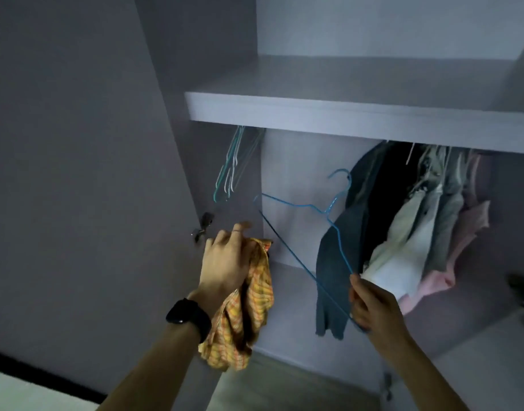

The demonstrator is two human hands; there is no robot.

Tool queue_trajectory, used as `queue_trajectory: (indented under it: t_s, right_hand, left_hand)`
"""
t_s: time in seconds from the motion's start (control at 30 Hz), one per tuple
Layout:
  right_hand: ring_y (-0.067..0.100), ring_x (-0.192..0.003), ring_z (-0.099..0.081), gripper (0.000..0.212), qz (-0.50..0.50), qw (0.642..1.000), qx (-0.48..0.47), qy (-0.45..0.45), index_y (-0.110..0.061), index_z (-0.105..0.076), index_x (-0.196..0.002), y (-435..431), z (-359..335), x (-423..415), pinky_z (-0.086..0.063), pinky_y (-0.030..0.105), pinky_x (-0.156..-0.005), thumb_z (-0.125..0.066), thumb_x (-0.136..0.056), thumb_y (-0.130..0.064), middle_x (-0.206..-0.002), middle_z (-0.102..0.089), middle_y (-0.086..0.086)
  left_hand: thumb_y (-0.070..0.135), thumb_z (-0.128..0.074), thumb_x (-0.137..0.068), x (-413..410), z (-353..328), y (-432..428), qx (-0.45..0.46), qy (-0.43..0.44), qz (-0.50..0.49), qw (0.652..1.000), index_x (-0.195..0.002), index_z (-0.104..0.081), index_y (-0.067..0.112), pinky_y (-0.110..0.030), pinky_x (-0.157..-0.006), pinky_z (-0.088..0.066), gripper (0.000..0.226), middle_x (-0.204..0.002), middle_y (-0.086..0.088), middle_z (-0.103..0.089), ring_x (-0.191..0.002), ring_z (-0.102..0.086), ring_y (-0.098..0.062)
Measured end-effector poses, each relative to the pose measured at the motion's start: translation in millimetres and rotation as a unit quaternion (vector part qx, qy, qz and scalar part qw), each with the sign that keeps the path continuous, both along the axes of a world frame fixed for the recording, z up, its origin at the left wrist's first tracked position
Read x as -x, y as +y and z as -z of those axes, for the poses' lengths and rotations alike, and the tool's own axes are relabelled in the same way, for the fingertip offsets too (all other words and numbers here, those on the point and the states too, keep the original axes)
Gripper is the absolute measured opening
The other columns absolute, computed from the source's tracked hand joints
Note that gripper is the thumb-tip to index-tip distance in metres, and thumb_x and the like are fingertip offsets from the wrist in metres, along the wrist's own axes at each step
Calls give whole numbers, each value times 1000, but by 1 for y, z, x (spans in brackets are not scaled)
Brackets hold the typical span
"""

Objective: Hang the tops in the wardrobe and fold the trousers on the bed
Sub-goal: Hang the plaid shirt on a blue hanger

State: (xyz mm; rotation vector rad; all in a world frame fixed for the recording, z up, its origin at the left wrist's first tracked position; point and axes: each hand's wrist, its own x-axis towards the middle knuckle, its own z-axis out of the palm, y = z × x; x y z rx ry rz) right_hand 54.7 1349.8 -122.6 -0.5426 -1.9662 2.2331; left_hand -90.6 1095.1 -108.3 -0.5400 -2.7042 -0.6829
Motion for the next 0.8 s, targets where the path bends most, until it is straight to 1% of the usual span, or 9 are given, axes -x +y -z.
queue_trajectory:
  t_s: [0.1, 0.17, 0.3, 0.37, 0.43, 0.5, 0.6, 0.73, 0.8]
  right_hand:
    - [8, -34, -21, 65, -34, 996, 80, 22, -18, -53, -53, 7, 9, -24, -20, 19, -36, -86, -51, -74, -43, -25, -1]
    - [8, -34, -22, 64, -59, 995, 81, 23, -14, -58, -58, 13, 18, -36, -22, 18, -36, -84, -57, -72, -42, -26, -2]
    - [11, -40, -29, 52, -101, 994, -15, -32, -10, -74, -83, 27, 30, -56, -26, 24, -45, -66, -84, -62, -48, -37, 1]
    - [11, -46, -39, 32, -152, 982, -96, -58, -16, -72, -110, 37, 30, -57, -31, 26, -47, -58, -96, -41, -58, -54, 1]
    - [10, -53, -50, 33, -174, 971, -133, -90, -21, -65, -125, 44, 24, -49, -39, 24, -50, -61, -96, -37, -73, -68, -1]
    - [12, -57, -56, 47, -109, 986, -24, -123, -17, -66, -121, 51, 14, -31, -43, 24, -50, -66, -85, -46, -82, -71, 3]
    - [12, -51, -51, 36, -20, 968, 203, -148, -14, -72, -99, 68, -7, 3, -41, 20, -44, -64, -90, -48, -75, -67, 2]
    - [3, -41, -25, 32, -60, 986, 46, -150, -7, -71, -108, 90, -35, 25, -17, 16, -35, -52, -103, -33, -55, -38, -9]
    - [4, -40, -35, 28, -14, 992, -64, -105, -13, -75, -99, 88, -39, 25, -26, 16, -38, -54, -103, -32, -53, -40, -9]
  left_hand:
    - [37, -38, -96, -9, 21, 17, 86, -17, 107, 990, -154, -37, 30, -40, -86, -33, 59, -96, -8, -67, -103, -51, -30]
    - [42, -31, -97, -9, 28, 22, 110, -29, 122, 986, -139, -59, 26, -40, -88, -35, 53, -102, -7, -71, -104, -52, -30]
    - [37, -35, -95, -12, 35, 31, 93, 47, 157, 982, -89, -74, 10, -40, -76, -48, 48, -86, -7, -71, -88, -58, -33]
    - [34, -38, -95, -15, 38, 36, 119, 90, 171, 974, -92, -74, 12, -37, -73, -47, 43, -88, -2, -73, -87, -54, -26]
    - [33, -42, -94, -21, 41, 43, 147, 131, 201, 960, -97, -75, 17, -35, -75, -41, 37, -92, 3, -73, -88, -51, -21]
    - [29, -46, -89, -31, 42, 54, 165, 163, 244, 941, -99, -76, 20, -30, -78, -34, 32, -89, 6, -70, -89, -48, -18]
    - [20, -60, -86, -49, 38, 73, 160, 179, 294, 925, -101, -76, 21, -29, -81, -35, 22, -88, 7, -68, -90, -50, -18]
    - [27, -65, -94, -67, 25, 93, 134, 30, 248, 959, -120, -66, 24, -35, -93, -45, 26, -97, 3, -66, -98, -53, -20]
    - [32, -56, -101, -73, 13, 99, 59, -116, 175, 976, -136, -43, 37, -35, -95, -46, 38, -110, 5, -64, -106, -54, -18]
